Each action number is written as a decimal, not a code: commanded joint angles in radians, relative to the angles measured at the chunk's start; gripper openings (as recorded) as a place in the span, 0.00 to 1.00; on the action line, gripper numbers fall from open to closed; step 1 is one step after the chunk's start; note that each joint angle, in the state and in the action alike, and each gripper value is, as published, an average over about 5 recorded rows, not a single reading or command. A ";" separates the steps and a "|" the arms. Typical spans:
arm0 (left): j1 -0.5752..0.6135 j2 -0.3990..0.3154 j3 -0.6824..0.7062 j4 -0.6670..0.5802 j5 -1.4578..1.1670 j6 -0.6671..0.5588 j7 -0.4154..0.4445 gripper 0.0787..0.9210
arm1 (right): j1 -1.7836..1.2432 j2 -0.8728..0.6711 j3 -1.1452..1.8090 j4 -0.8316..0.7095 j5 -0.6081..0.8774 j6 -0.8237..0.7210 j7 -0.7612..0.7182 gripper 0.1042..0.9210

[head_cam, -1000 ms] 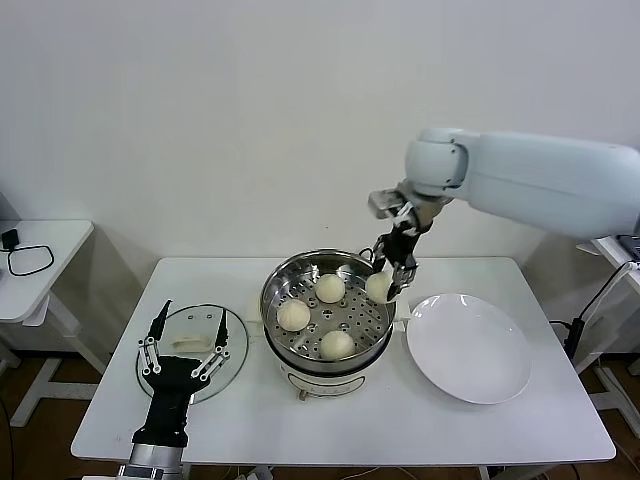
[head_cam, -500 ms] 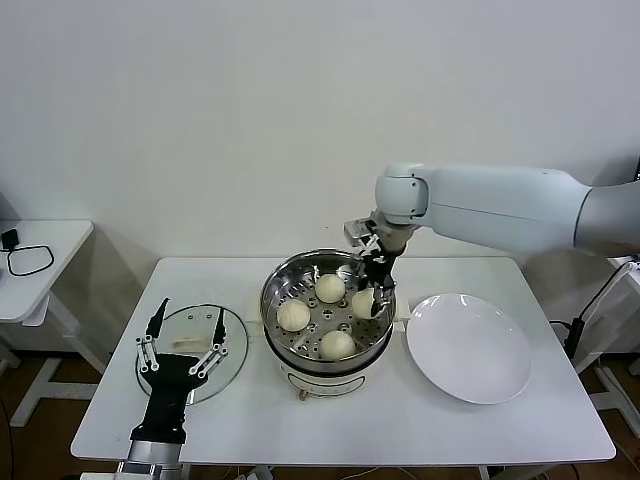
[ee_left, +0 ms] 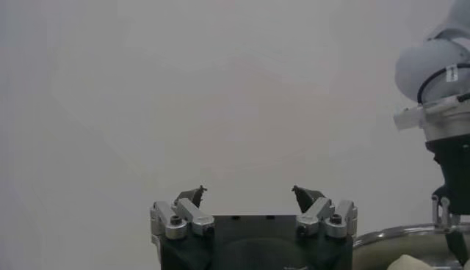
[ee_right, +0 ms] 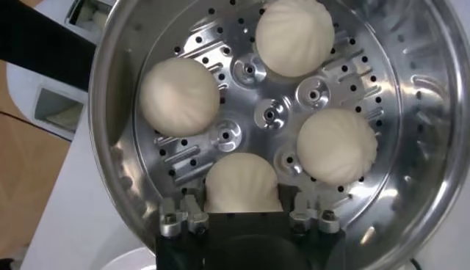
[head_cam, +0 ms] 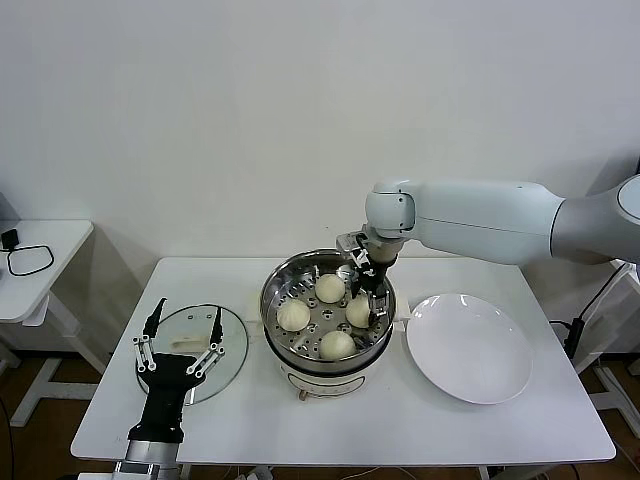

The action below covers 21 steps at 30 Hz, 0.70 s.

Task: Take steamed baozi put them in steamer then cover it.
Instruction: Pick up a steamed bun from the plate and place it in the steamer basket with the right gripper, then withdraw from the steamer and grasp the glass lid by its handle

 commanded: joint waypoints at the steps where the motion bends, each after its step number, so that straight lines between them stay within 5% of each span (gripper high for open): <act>1: 0.000 0.000 -0.001 -0.002 0.001 0.002 0.000 0.88 | 0.006 -0.036 0.045 0.035 -0.012 0.007 0.007 0.87; 8: -0.014 0.003 0.003 0.007 0.011 0.013 0.000 0.88 | -0.019 -0.222 0.308 0.137 -0.021 0.145 0.122 0.88; 18: -0.074 0.018 0.000 0.074 0.198 0.037 -0.034 0.88 | -0.347 -0.516 0.662 0.268 -0.006 0.434 1.246 0.88; 21: -0.097 0.027 -0.004 0.122 0.303 0.039 -0.048 0.88 | -0.618 -0.543 0.906 0.266 -0.046 0.473 1.445 0.88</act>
